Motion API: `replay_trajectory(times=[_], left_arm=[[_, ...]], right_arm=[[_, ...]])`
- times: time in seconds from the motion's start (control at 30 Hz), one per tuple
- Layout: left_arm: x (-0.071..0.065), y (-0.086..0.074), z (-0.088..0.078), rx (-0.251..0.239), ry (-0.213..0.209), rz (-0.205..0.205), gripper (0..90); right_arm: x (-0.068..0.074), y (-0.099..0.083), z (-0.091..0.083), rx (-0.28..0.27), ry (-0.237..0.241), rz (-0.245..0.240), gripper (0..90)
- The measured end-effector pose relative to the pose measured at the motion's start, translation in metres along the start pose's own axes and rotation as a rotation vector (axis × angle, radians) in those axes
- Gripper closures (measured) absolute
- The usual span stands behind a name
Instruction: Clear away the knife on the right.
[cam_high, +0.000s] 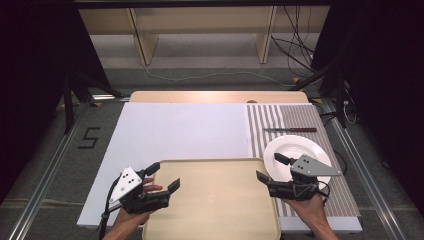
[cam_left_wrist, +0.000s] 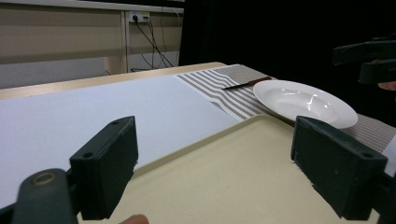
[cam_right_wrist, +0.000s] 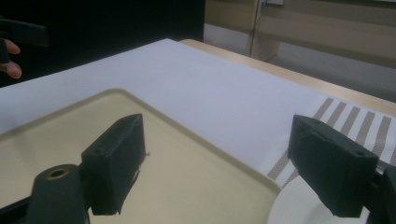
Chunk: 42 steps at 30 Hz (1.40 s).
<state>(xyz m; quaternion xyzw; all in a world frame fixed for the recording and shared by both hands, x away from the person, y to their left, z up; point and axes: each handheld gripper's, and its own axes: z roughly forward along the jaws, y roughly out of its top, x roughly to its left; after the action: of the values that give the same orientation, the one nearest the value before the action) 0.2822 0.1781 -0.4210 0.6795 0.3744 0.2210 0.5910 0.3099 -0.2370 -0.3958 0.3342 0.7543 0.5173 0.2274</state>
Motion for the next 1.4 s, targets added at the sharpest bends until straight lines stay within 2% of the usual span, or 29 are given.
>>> replay_trajectory(times=[0.23,0.27,0.4,0.5,0.73,1.13,1.37,1.4], left_arm=[[0.000,0.000,0.000,0.000,0.002,-0.002,14.5],[0.000,0.000,0.000,0.000,0.003,-0.001,14.5],[0.000,0.000,0.000,0.001,0.003,-0.001,14.5],[0.001,0.000,0.000,0.003,0.007,-0.002,14.5],[0.001,0.000,0.000,0.004,0.007,0.000,14.5],[0.001,0.000,0.000,0.004,0.009,-0.006,14.6],[0.002,0.000,0.000,0.005,0.012,-0.007,14.6],[0.002,0.000,0.000,0.005,0.012,-0.007,14.6]], right_arm=[[-0.016,0.001,0.008,0.006,-0.017,-0.001,20.0],[-0.023,0.001,0.011,0.011,-0.025,-0.005,20.0],[-0.034,0.005,0.018,0.030,-0.061,-0.028,20.0],[-0.039,0.007,0.020,0.032,-0.069,-0.029,20.3],[-0.062,0.010,0.033,0.080,-0.093,-0.012,20.5],[-0.082,0.012,0.047,0.128,-0.128,-0.011,20.7],[-0.100,0.013,0.051,0.157,-0.156,0.001,20.7],[-0.106,0.014,0.051,0.171,-0.156,0.007,20.6]])
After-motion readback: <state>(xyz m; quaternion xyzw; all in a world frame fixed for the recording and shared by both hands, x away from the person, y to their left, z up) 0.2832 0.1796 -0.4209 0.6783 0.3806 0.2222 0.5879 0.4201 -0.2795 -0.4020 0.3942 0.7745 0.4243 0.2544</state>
